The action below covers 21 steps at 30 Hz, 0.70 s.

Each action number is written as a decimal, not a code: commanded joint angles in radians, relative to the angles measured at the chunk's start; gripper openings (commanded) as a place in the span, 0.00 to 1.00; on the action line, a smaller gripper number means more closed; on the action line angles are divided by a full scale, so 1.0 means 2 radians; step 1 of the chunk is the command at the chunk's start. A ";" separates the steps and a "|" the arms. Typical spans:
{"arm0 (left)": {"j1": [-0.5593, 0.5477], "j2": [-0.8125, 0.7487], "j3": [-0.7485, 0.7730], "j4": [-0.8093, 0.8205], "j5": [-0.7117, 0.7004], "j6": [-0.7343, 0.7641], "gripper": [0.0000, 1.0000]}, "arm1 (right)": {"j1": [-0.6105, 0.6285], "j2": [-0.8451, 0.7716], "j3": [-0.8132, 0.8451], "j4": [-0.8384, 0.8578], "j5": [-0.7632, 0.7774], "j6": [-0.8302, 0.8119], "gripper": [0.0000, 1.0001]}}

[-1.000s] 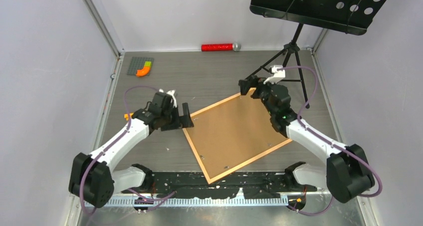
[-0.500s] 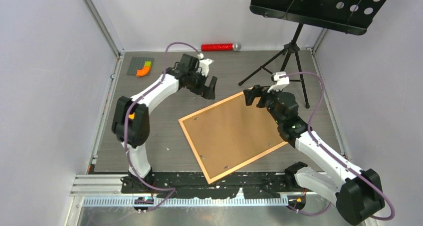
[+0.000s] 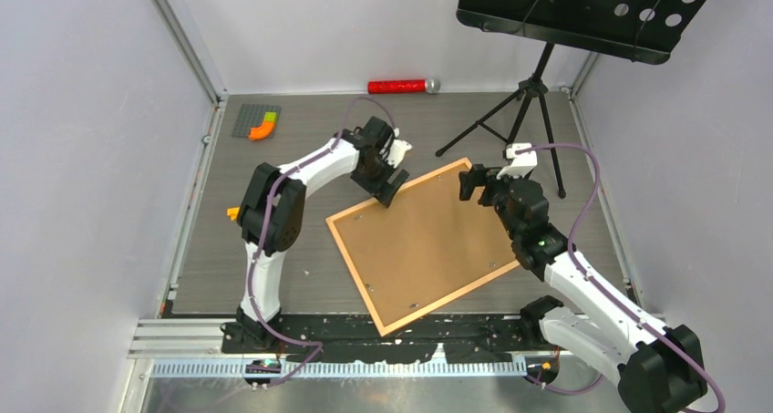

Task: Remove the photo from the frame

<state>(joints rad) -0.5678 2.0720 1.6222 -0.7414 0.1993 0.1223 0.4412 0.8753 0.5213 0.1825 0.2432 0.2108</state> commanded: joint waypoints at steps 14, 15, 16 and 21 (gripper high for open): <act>-0.022 -0.012 -0.068 -0.048 -0.069 -0.051 0.00 | 0.000 -0.016 -0.022 0.043 0.015 0.001 0.96; -0.022 -0.027 -0.092 -0.047 -0.084 -0.057 0.00 | 0.000 -0.011 -0.024 0.047 0.014 0.000 0.96; -0.022 -0.046 -0.120 -0.040 -0.094 -0.076 0.00 | 0.000 -0.006 -0.026 0.053 0.013 -0.002 0.96; -0.004 -0.158 -0.233 -0.006 -0.129 -0.144 0.00 | 0.000 0.058 -0.014 0.062 -0.005 0.009 0.96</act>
<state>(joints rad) -0.5991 1.9041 1.3148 -0.6212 -0.0326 0.0246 0.4412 0.9085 0.4728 0.2409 0.2665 0.2115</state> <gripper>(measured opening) 0.051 0.963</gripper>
